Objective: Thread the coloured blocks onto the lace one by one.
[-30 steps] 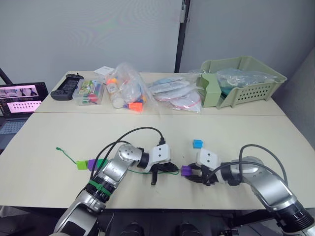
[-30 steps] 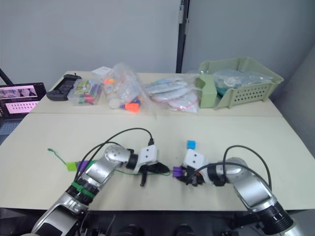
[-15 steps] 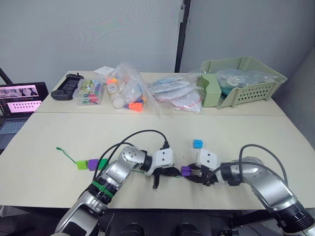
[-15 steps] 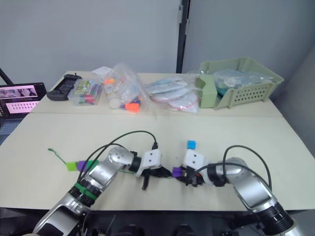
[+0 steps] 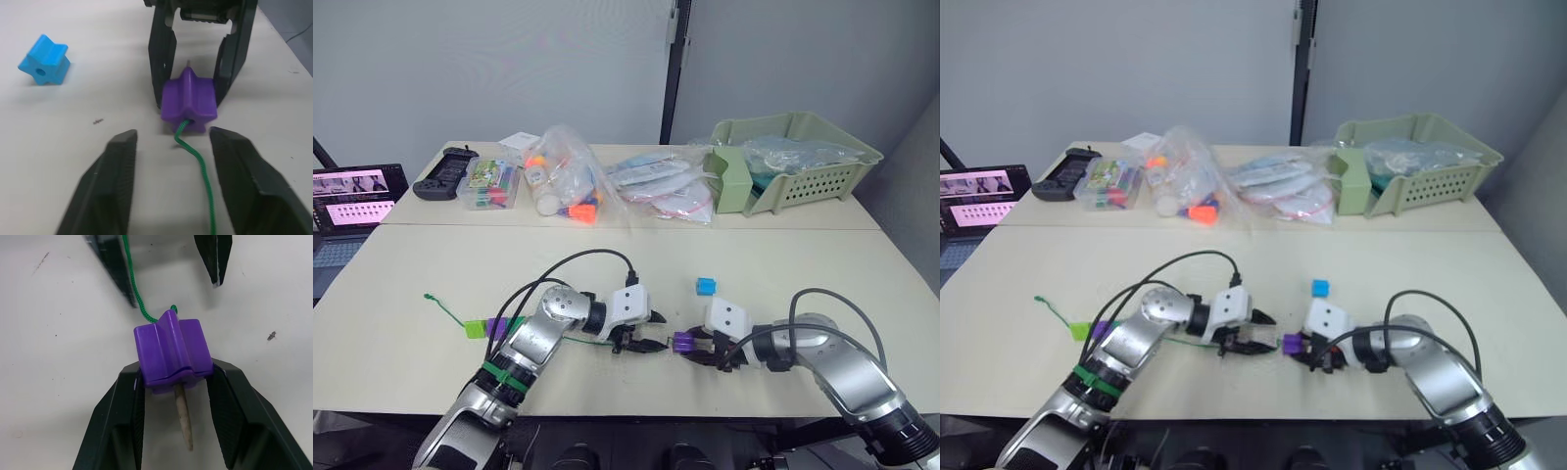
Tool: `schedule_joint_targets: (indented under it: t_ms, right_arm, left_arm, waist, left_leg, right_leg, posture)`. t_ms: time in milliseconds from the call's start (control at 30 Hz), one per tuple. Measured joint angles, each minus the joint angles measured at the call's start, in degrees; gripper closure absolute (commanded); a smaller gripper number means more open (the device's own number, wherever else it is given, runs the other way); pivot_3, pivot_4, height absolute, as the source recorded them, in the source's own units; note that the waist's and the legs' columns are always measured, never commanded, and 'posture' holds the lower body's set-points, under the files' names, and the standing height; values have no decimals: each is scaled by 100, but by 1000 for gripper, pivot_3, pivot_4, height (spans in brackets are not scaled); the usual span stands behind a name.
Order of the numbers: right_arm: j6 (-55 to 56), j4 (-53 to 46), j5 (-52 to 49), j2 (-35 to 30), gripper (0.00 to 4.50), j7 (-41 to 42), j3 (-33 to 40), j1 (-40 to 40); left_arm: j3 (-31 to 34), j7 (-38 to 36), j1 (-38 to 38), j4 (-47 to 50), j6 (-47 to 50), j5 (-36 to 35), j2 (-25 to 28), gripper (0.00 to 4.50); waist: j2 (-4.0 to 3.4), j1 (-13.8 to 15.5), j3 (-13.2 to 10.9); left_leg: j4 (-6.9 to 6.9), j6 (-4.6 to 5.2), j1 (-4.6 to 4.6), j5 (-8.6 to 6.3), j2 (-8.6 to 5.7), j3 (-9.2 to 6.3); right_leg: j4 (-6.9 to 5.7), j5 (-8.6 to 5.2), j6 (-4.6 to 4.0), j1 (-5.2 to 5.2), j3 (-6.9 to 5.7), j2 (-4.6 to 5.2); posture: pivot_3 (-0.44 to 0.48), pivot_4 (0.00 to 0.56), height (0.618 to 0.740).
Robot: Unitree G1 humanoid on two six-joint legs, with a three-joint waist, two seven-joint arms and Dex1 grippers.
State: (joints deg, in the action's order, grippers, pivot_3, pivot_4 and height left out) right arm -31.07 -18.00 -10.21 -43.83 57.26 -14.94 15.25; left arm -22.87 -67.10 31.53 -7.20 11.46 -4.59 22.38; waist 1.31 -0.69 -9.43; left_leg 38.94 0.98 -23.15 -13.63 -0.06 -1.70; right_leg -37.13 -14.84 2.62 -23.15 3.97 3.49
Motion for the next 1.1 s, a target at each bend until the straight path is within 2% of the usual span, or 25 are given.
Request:
schedule_joint_targets:
  t_ms: [100,167,200,300,367,533,733,833,1033,1067,1100]
  right_arm:
    - [-64,-86,-12,-1,3149,-3,1,-31]
    - [-114,-157,-14,0,2146,-24,1,-45]
    - [-143,-185,-20,5,1952,-66,19,-51]
    - [-193,-305,-61,-25,789,-114,182,-124]
    - [-219,-434,-171,-157,152,-108,356,-238]
    - [-258,-689,-247,-524,68,-92,700,-661]
    - [-262,-730,-239,-607,68,-121,737,-847]
    - [-283,-730,-240,-606,0,-131,737,-847]
    - [-304,-729,-237,-595,0,-173,696,-759]
    - [-304,-722,-234,-592,0,-180,677,-732]
    - [-304,-714,-234,-577,0,-184,661,-697]
  left_arm:
    - [-34,29,23,-5,-28,6,-116,1693]
    - [-98,45,67,-14,-66,18,-211,1216]
    - [-139,56,103,-20,-97,27,-284,1074]
    - [-247,16,190,-20,-116,32,-319,7]
    - [-305,1,195,-20,-114,55,-298,0]
    - [-533,26,384,-104,-112,341,-307,0]
    - [-660,307,511,-405,-125,642,-618,0]
    - [-708,261,511,-411,-119,655,-647,792]
    - [-729,191,481,-411,-67,668,-578,2846]
    - [-727,191,481,-408,-67,667,-579,3117]
    - [-727,188,481,-407,-68,667,-577,3129]
  waist:
    - [0,19,0]
    - [0,25,0]
    - [0,23,0]
    - [0,10,0]
    - [0,4,0]
    - [1,24,0]
    - [1,14,0]
    - [1,-4,0]
    - [1,0,0]
    - [1,1,0]
    - [1,1,0]
  left_leg:
    - [1,0,-2,0,-2,0]
    - [1,0,-3,0,-3,1]
    - [1,0,-3,0,-2,1]
    - [0,0,-1,0,-1,1]
    - [-1,0,-1,0,-1,0]
    - [2,0,-2,0,-3,7]
    - [2,0,-2,0,-3,12]
    - [1,0,-1,0,-1,10]
    - [1,0,-2,0,-2,8]
    - [1,0,-2,0,-1,8]
    - [1,0,-1,0,-1,8]
  right_leg:
    - [1,0,0,1,0,2]
    - [2,0,0,1,0,2]
    - [2,0,0,1,0,2]
    - [1,0,0,0,0,0]
    - [1,0,0,0,0,0]
    - [3,0,1,4,0,0]
    - [3,-1,1,3,0,-1]
    - [2,0,1,2,0,-3]
    - [2,0,1,2,1,-2]
    - [2,0,1,3,1,-2]
    - [2,0,1,3,1,-2]
  posture:
    - [0,150,740]
    - [0,150,740]
    - [0,150,740]
    - [0,150,740]
    - [0,150,740]
    - [0,150,740]
    - [0,150,740]
    - [0,150,740]
    - [0,150,740]
    - [0,150,740]
    - [0,150,740]
